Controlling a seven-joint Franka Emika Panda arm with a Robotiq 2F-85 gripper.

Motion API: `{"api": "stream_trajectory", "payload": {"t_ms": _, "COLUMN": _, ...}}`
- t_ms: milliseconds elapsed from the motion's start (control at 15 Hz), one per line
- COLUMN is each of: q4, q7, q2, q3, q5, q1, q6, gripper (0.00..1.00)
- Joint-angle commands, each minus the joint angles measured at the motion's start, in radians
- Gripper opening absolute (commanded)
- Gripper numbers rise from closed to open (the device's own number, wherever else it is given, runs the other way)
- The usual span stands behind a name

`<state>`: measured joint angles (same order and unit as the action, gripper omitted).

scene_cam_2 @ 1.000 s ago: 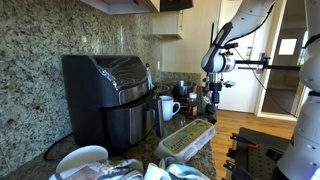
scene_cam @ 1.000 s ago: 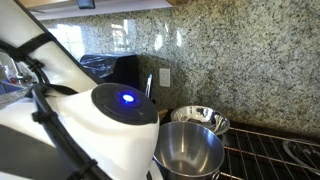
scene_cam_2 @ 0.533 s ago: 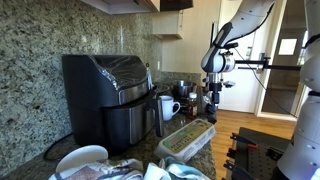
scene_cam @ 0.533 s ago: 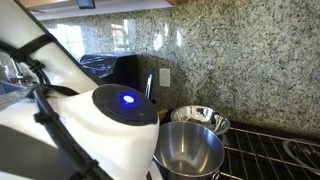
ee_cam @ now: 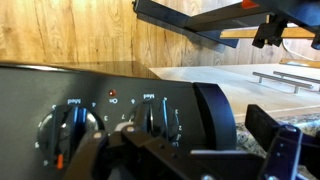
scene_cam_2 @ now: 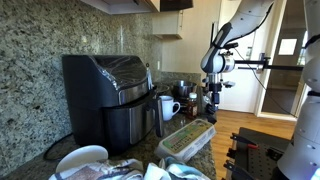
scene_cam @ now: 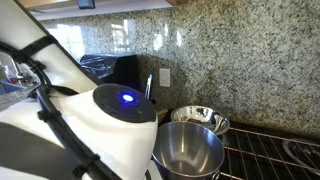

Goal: Twist the first knob on the stove

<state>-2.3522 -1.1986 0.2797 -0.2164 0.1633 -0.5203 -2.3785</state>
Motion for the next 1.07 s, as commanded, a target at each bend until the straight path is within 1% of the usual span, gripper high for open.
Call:
{"api": "stream_trajectory", "payload": {"t_ms": 0, "q4": -0.033, "q7": 0.004, "q2": -0.021, "q3": -0.03, "q5": -0.017, "q1": 0.025, "q6": -0.045, "gripper": 1.0}}
{"api": "stream_trajectory", "payload": {"t_ms": 467, "q4": -0.068, "q7": -0.001, "q2": -0.034, "q3": -0.048, "q5": -0.049, "q1": 0.031, "q6": -0.102, "gripper": 1.0}}
{"api": "stream_trajectory", "payload": {"t_ms": 1000, "q4": -0.094, "q7": -0.009, "q2": -0.051, "q3": -0.041, "q5": -0.047, "q1": 0.032, "q6": -0.165, "gripper": 1.0}}
